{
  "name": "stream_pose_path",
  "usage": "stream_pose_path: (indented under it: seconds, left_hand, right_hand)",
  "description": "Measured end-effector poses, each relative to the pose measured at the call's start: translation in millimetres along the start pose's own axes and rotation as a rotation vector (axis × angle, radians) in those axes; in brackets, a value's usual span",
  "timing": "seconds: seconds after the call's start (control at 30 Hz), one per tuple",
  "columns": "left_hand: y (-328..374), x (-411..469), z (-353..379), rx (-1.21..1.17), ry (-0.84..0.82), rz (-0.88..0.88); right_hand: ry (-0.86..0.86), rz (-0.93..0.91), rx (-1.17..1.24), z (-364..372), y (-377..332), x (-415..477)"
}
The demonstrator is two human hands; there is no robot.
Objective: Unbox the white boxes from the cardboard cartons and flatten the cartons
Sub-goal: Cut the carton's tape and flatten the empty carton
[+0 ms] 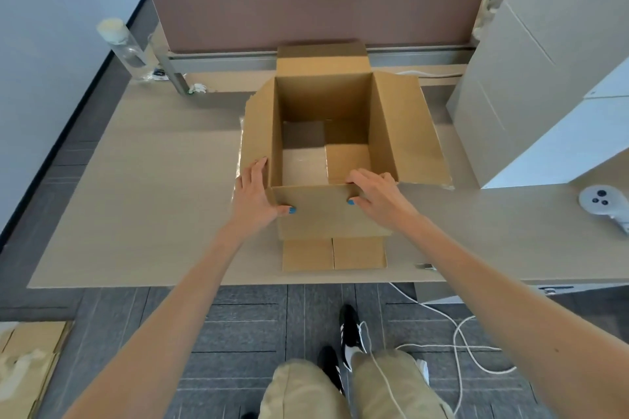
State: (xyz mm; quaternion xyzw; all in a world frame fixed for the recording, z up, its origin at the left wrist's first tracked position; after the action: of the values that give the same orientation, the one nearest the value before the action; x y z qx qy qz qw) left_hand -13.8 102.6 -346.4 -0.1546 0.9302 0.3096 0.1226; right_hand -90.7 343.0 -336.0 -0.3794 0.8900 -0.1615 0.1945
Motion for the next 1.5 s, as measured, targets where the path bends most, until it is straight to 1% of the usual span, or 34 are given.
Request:
stream_pose_path:
  seconds: [0.07,0.2,0.47,0.67,0.8,0.83,0.93,1.03,1.1,1.17,1.33,1.43,1.5]
  left_hand:
    - [-4,1,1,-0.029,-0.004,0.005]
    - [-8,-1,6,-0.203,-0.011,0.017]
    - [-13,-10,6,-0.430,0.018,0.057]
    - [-22,-19,3,-0.496,0.057,0.069]
    - [-29,-25,3,-0.513,0.099,0.084]
    - [-30,-26,3,-0.521,0.102,0.092]
    - [-34,-26,4,-0.571,0.124,0.111]
    - [-41,-25,5,-0.603,0.149,0.103]
    - [-44,-24,6,-0.640,0.161,0.107]
    - [-46,-23,6,-0.655,0.174,0.114]
    - [-46,-20,0,-0.631,0.190,0.105]
    - [-41,-22,-9,-0.625,0.215,0.100]
    - [-38,-22,-20,-0.600,0.240,0.104]
  right_hand:
    - [0.010,-0.024,0.018,-4,4,3]
    - [0.048,-0.016,0.016,-9,0,8]
    - [0.136,-0.066,-0.006,-13,-13,23]
    - [0.111,-0.103,-0.027,-16,-32,44]
    - [0.088,-0.072,-0.009,-16,-45,61]
    - [0.107,-0.064,-0.047,-17,-47,65]
    - [0.175,-0.113,-0.337,-20,-54,78]
    - [0.055,-0.239,-0.552,-19,-59,92]
    - [-0.022,-0.285,-0.640,-18,-61,101]
    - [-0.054,-0.311,-0.652,-21,-63,106]
    - [-0.044,-0.382,-0.637,-32,-66,114]
    - [0.016,-0.407,-0.670,-38,-70,120]
    - [0.020,-0.405,-0.654,-45,-74,125]
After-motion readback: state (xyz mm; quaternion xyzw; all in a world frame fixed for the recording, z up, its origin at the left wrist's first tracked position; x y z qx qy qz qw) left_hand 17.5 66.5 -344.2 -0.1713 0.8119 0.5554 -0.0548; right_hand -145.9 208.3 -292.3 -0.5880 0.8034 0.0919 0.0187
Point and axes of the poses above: each hand's wrist, its own x-axis towards the middle knuckle, its own z-axis out of the palm, y = z × x, the point moved 3 cm from there along x, towards the middle knuckle, and after that the axes turned 13 degrees about -y, right-handed, at the moved point
